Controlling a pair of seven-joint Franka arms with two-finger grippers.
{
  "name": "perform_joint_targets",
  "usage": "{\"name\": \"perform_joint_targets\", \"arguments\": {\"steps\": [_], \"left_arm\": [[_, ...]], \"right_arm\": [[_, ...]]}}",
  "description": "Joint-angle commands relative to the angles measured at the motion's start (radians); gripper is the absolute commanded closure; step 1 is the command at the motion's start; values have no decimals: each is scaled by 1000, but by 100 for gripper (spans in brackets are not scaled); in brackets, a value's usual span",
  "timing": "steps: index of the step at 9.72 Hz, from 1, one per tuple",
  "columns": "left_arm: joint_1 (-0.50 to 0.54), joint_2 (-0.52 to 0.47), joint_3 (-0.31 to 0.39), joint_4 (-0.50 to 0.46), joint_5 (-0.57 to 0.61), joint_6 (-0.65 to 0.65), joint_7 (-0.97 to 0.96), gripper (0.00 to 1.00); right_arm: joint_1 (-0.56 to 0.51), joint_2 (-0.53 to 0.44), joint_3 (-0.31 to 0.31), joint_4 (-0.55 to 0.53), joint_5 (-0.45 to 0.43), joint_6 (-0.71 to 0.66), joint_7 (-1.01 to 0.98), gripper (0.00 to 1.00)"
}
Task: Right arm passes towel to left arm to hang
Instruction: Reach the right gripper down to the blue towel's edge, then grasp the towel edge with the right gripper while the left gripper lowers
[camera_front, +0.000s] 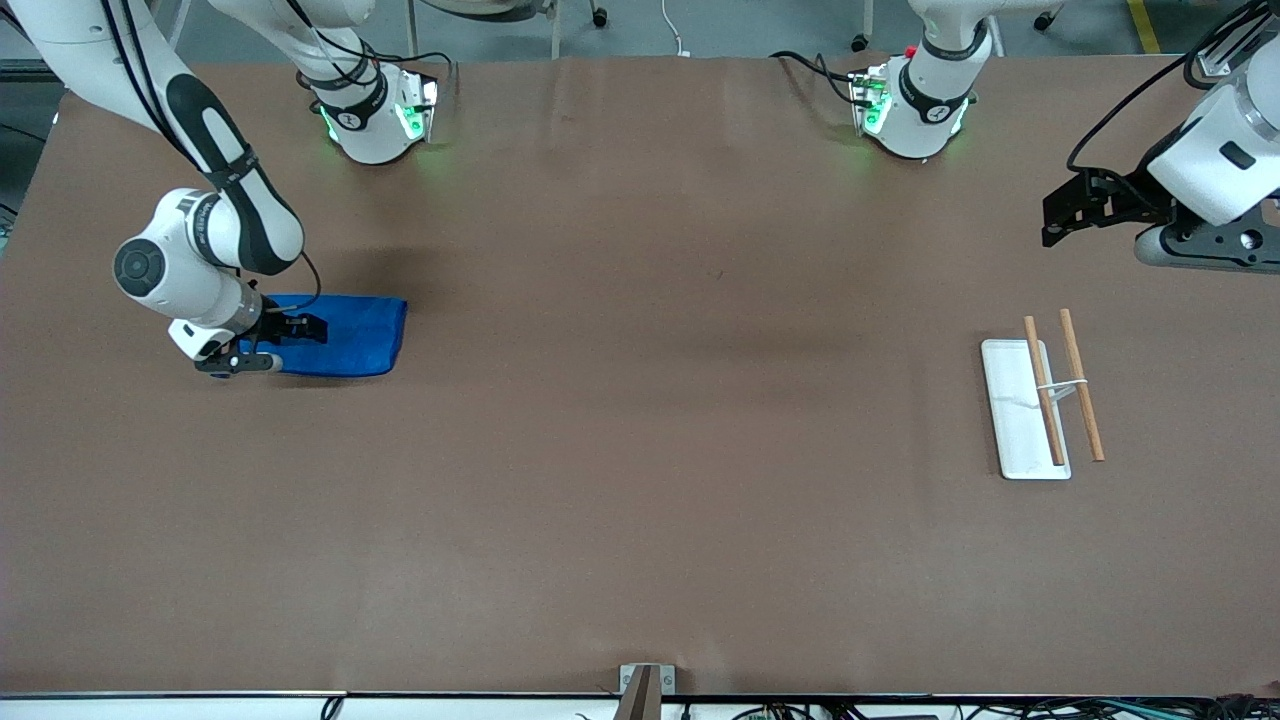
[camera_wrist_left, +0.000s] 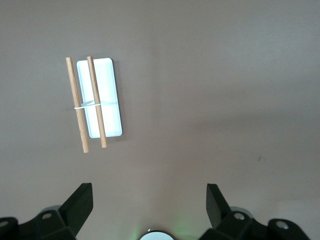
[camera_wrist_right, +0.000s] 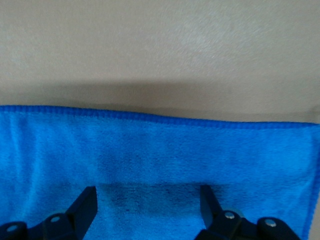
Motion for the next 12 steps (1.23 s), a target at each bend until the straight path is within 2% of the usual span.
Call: {"name": "perform_joint_targets", "arguments": {"steps": [1, 2, 3, 4, 7, 10, 12], "left_arm": [[-8, 37, -11, 45, -1, -17, 6, 0], [-10, 37, -11, 45, 1, -19, 7, 0], [-12, 37, -11, 45, 1, -19, 6, 0], [-19, 37, -13, 48, 1, -19, -2, 0], [-8, 59, -8, 53, 1, -17, -5, 0], [-25, 157, -18, 64, -5, 61, -5, 0], [-85, 218, -33, 61, -8, 166, -8, 0]], "right_arm": [[2, -3, 2, -21, 2, 19, -7, 12], [1, -3, 4, -25, 2, 19, -7, 13], [1, -3, 2, -30, 2, 19, -7, 31], [2, -3, 4, -30, 2, 19, -7, 55], [13, -4, 4, -28, 2, 13, -5, 98], [27, -22, 4, -19, 2, -6, 2, 100], [30, -52, 20, 27, 7, -100, 7, 100]]}}
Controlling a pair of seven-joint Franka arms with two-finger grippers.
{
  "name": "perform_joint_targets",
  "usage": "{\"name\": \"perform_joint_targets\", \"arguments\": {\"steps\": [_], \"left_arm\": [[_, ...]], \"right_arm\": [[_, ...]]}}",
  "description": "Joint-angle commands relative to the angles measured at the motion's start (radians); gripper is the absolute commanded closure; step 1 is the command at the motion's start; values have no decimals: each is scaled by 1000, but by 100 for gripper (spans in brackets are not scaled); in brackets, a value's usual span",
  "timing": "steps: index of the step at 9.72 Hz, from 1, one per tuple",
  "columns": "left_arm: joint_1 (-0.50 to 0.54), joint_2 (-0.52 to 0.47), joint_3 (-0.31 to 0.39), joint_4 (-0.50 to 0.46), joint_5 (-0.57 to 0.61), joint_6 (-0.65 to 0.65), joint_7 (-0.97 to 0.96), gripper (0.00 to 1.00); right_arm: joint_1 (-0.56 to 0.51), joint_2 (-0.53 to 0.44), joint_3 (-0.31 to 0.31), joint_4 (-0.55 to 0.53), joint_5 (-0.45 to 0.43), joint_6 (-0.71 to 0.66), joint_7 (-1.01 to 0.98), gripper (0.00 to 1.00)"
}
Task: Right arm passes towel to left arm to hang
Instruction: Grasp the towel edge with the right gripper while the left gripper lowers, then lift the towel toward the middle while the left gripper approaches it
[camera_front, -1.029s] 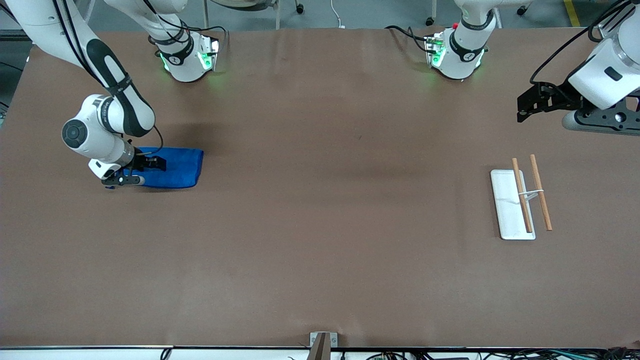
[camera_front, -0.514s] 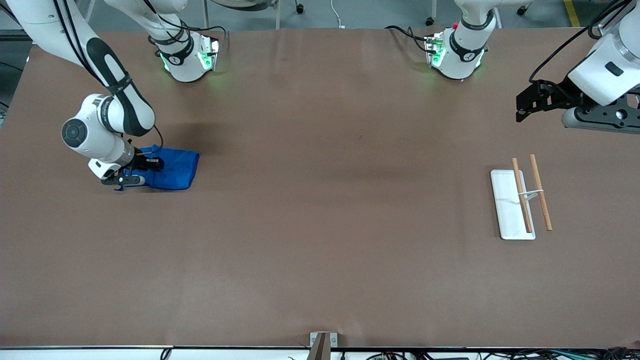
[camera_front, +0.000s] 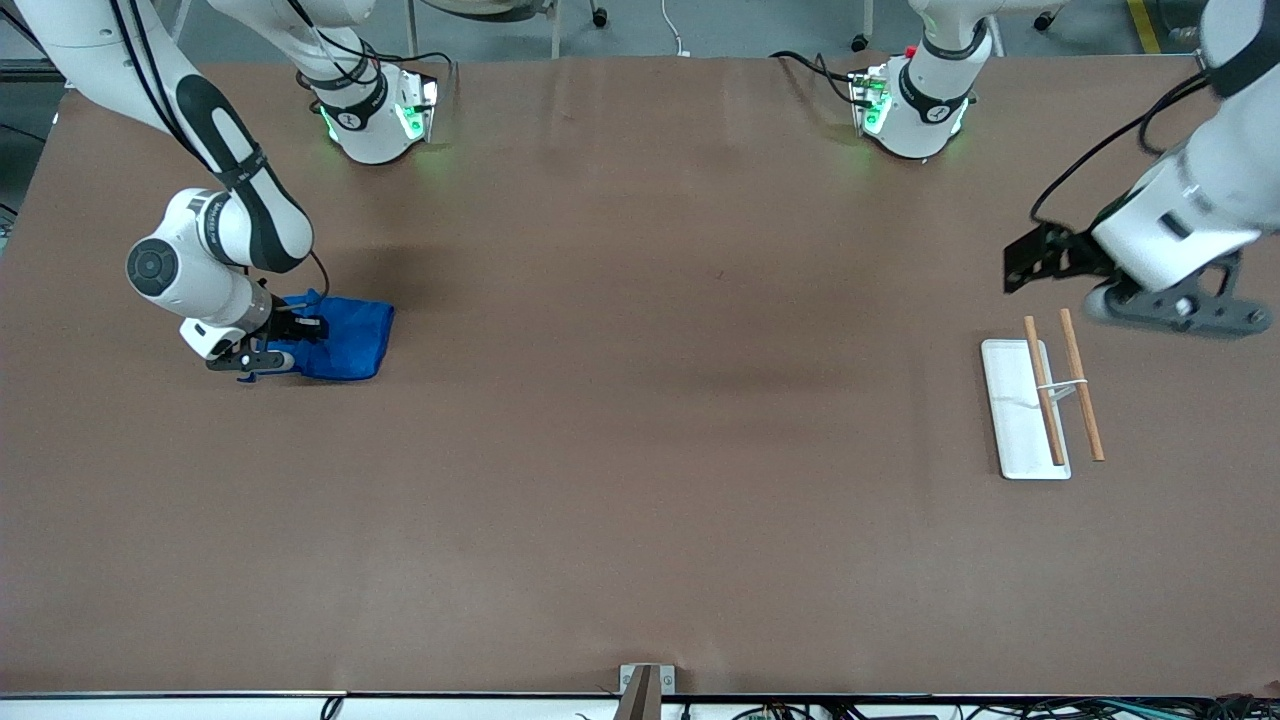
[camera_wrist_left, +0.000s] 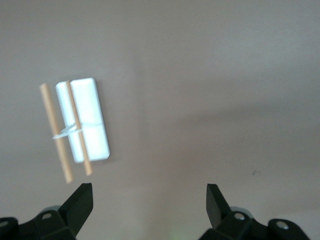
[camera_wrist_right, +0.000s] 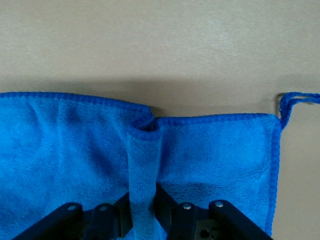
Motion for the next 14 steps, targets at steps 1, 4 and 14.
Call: {"name": "perform_joint_targets", "arguments": {"steps": [1, 4, 14], "left_arm": [[-64, 84, -7, 10, -7, 77, -8, 0], [-107, 106, -8, 11, -9, 112, -10, 0], [-70, 205, -50, -117, -752, 303, 264, 0]], "right_arm": [[10, -66, 18, 56, 48, -151, 5, 100], [50, -103, 18, 263, 198, -492, 7, 100], [350, -98, 17, 748, 806, -715, 355, 100]]}}
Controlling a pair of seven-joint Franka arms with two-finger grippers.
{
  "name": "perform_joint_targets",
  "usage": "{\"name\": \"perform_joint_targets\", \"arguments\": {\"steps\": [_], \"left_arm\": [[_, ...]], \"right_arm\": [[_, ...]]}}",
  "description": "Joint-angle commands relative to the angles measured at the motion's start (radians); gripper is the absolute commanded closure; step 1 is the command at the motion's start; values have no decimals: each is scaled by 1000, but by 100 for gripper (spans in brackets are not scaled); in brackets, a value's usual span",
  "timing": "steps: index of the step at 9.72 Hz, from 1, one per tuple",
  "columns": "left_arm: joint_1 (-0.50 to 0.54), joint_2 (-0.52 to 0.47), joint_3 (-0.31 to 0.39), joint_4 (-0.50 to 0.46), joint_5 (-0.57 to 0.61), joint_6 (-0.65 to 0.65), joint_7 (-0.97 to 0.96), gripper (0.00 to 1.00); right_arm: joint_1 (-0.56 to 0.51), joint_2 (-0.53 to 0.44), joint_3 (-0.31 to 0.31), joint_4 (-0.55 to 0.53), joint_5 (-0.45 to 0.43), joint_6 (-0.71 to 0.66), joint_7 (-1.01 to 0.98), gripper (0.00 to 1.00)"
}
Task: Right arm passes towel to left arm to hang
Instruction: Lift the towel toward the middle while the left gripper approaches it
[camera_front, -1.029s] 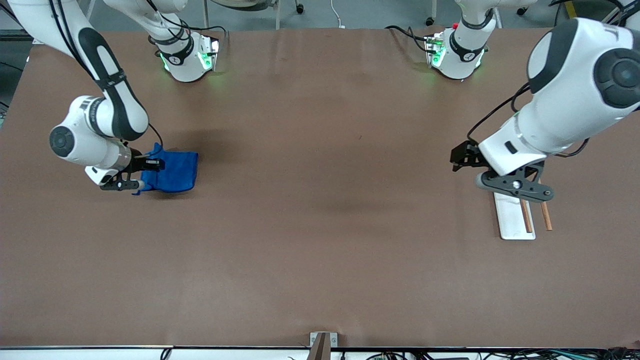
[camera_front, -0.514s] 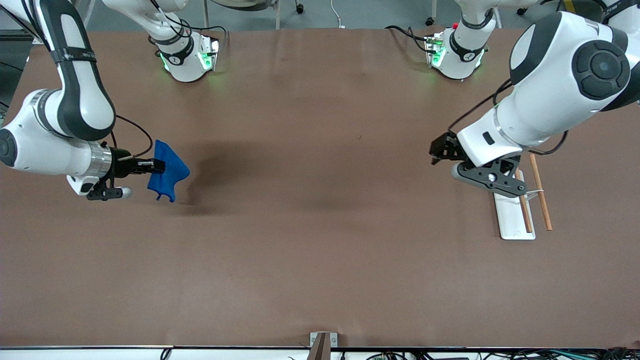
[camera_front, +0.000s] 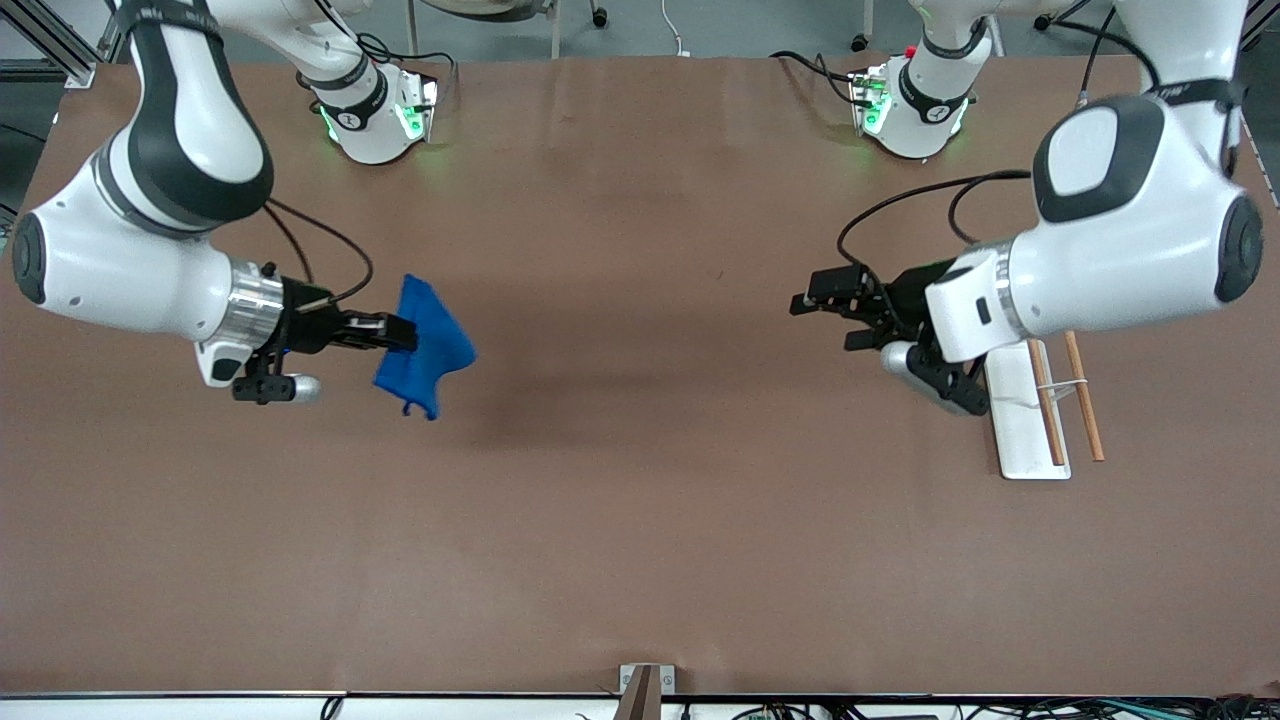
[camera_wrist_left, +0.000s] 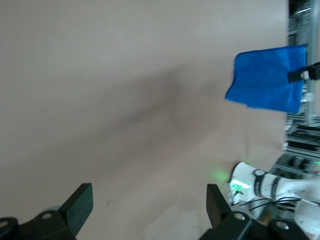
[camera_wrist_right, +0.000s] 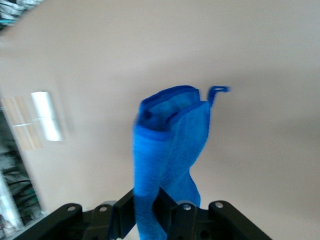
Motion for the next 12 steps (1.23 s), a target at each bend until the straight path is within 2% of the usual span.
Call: {"name": "perform_joint_targets", "arguments": {"steps": [1, 2, 3, 4, 6, 8, 10, 12], "left_arm": [[-27, 75, -8, -64, -209, 83, 145, 0], [-38, 107, -11, -67, -313, 83, 225, 0], [-44, 127, -15, -72, -390, 80, 282, 0], [-58, 147, -38, -69, -421, 80, 285, 0], [-57, 205, -69, -72, -570, 77, 340, 0], [-52, 280, -84, -85, -755, -11, 421, 0], [-38, 325, -86, -140, -926, -166, 439, 0], [-40, 350, -86, -173, -1016, -281, 440, 0]], "right_arm": [[20, 9, -8, 28, 201, 43, 13, 100], [45, 9, -8, 34, 264, 63, 13, 100], [63, 9, -8, 38, 379, 69, 9, 100], [89, 9, -8, 38, 470, 74, -2, 100], [129, 9, -6, 38, 539, 131, -32, 100], [151, 13, -8, 25, 732, 122, -185, 100], [149, 15, -6, 27, 759, 89, -218, 100], [143, 19, -8, 21, 803, 1, -299, 100]]}}
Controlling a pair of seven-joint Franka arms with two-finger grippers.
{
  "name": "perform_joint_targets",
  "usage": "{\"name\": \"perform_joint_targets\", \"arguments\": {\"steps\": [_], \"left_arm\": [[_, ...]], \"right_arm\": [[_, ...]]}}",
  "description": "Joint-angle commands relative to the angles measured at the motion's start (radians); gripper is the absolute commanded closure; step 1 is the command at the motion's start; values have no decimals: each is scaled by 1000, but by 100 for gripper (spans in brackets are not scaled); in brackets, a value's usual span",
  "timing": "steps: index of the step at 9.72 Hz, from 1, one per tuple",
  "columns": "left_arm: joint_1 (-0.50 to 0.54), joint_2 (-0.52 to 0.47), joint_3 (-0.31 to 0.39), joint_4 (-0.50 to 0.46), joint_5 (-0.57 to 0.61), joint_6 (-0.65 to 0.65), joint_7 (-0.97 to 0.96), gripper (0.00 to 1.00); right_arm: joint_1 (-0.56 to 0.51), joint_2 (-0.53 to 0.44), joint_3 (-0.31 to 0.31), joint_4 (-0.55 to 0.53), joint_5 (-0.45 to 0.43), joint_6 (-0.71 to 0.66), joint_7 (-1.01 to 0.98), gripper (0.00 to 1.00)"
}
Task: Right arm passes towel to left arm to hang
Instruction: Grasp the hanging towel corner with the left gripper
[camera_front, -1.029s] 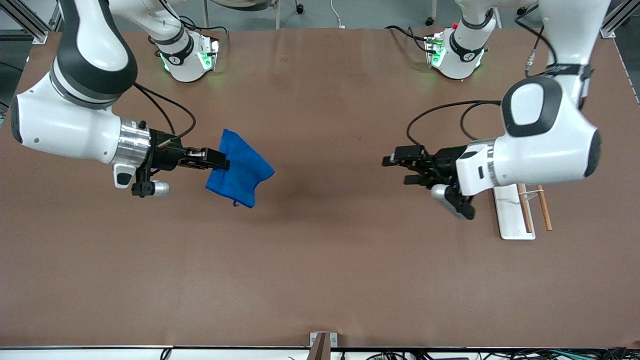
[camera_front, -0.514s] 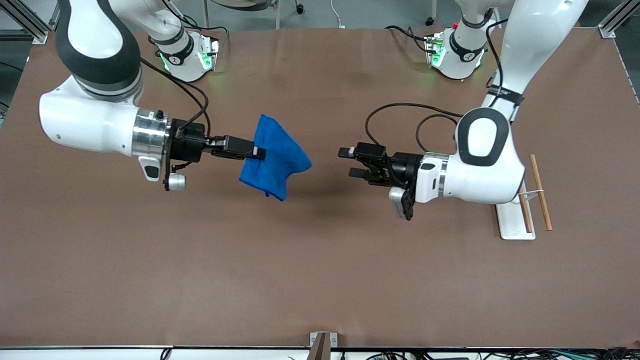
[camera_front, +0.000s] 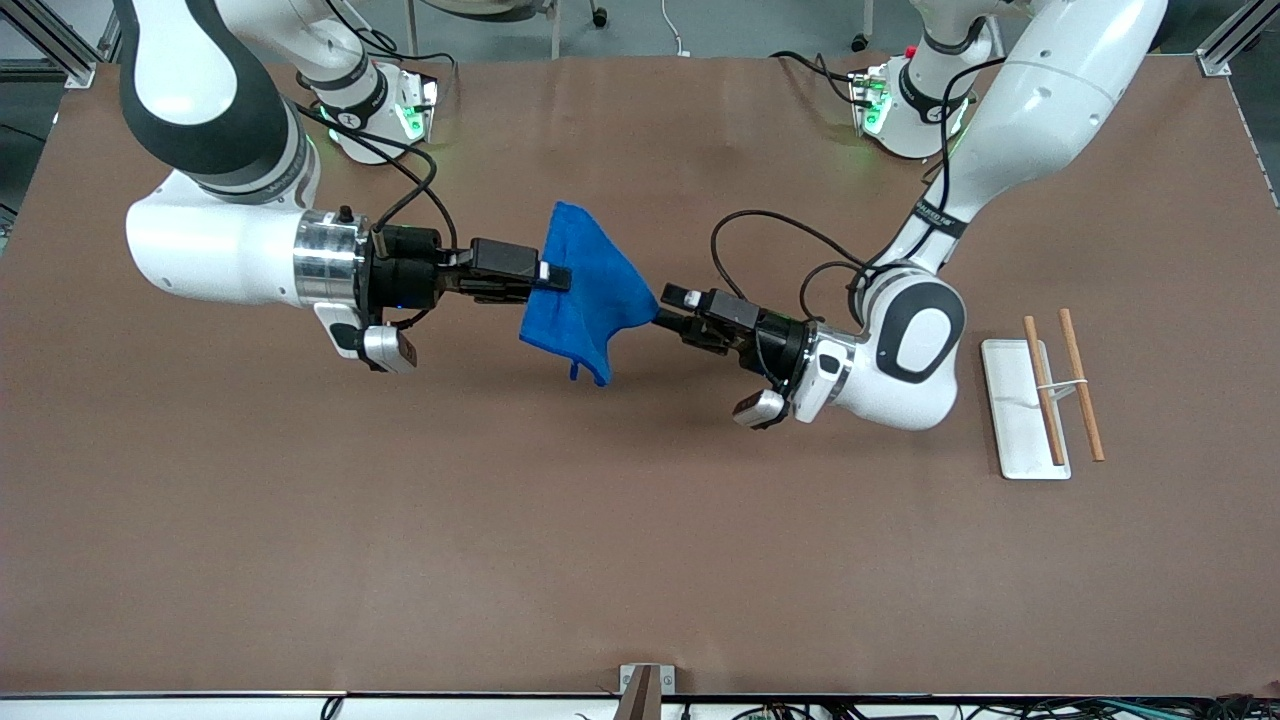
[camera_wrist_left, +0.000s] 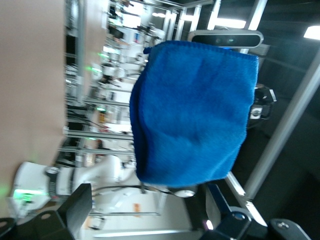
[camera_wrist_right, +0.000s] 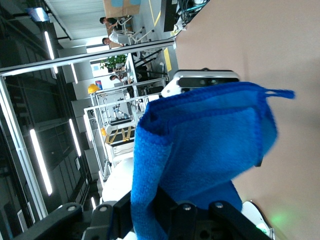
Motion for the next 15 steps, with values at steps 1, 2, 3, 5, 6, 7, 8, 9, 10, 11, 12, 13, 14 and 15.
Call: {"name": "perform_joint_targets", "arguments": {"steps": [1, 2, 3, 5, 6, 7, 8, 9, 10, 11, 12, 13, 14, 15], "left_arm": [[9, 21, -11, -54, -84, -74, 28, 0], [0, 21, -11, -54, -119, -91, 28, 0], [-6, 22, -11, -54, -148, -95, 28, 0], [-6, 25, -26, -52, -161, -95, 28, 2], [-6, 31, -27, -52, -175, -95, 28, 3], [-11, 37, -27, -49, -176, -95, 28, 4], [-17, 56, -27, -42, -176, -95, 37, 8], [-26, 60, -27, -42, -178, -95, 66, 22], [-29, 67, -27, -42, -179, -95, 70, 40], [-29, 67, -27, -45, -178, -95, 69, 52], [-28, 65, -27, -46, -178, -97, 66, 55], [-28, 62, -27, -45, -178, -97, 63, 60], [-25, 62, -27, -42, -178, -101, 61, 73], [-19, 60, -28, -42, -178, -103, 61, 82]], "right_arm": [[-11, 1, -3, -26, 67, -76, -80, 100], [-12, 1, -3, -29, 72, -98, -100, 100], [-12, 1, -3, -35, 73, -103, -102, 100], [-9, 1, -3, -40, 116, -115, -105, 100], [-8, 1, -3, -40, 125, -114, -105, 100], [-3, 1, -3, -40, 144, -113, -105, 100], [2, 1, -3, -40, 159, -113, -117, 100], [5, 7, -3, -41, 165, -113, -131, 100], [5, 9, -3, -40, 168, -113, -131, 100], [5, 9, -3, -40, 173, -115, -131, 100], [5, 10, -3, -40, 173, -115, -133, 100], [5, 10, -3, -41, 173, -115, -145, 100], [5, 12, -3, -43, 173, -115, -148, 100], [6, 13, -3, -43, 173, -115, -148, 100]]}}
